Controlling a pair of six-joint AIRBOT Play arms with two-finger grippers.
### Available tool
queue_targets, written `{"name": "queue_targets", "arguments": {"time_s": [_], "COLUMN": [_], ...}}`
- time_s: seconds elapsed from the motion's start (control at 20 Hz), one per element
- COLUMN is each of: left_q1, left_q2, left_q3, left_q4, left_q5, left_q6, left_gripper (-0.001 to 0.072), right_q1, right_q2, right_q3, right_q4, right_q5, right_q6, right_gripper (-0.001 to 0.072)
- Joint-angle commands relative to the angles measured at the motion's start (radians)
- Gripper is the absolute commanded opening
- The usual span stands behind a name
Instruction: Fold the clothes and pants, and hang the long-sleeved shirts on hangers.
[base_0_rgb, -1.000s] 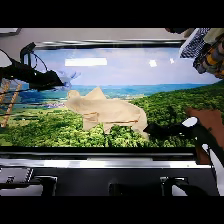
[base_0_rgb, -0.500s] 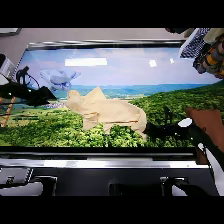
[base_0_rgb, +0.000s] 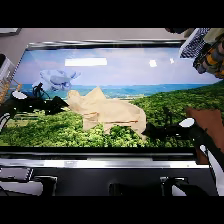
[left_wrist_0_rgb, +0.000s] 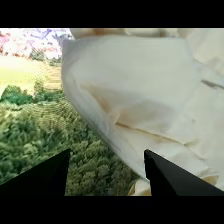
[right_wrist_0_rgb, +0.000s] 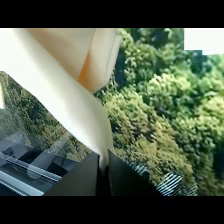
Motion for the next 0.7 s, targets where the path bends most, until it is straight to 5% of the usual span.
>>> {"name": "queue_targets", "arguments": {"time_s": [0.0,0.15,0.2,0.3,0.35,0.65], "left_q1": [-0.031,-0.071,-0.085,-0.100,-0.100,0.003], "left_q2": [-0.042,-0.080,-0.085,-0.082,-0.077,0.087], "left_q3": [-0.008,-0.008,-0.008,0.002,0.021,0.287], "left_q4": [-0.087,-0.115,-0.116,-0.124,-0.123,-0.107], "left_q5": [0.092,0.101,0.101,0.096,0.079,-0.106], "left_q6": [0.012,0.012,0.012,0.012,0.012,-0.045], "left_gripper": [0.0533,0.0519,0.0412,0.0074,0.0017,0.0015], "right_q1": [0.001,0.001,0.001,0.001,0.001,0.001], "right_q2": [0.002,0.002,0.002,0.008,0.020,0.230], "right_q3": [0.000,0.000,0.000,0.000,0.001,0.296], "right_q4": [0.005,0.006,0.006,0.006,0.006,-0.231], "right_q5": [0.016,0.019,0.025,0.031,0.030,0.019], "right_q6": [0.001,0.008,0.008,0.008,0.008,0.134], "right_gripper": [0.0031,0.0031,0.0031,0.0031,0.0031,0.0029]}}
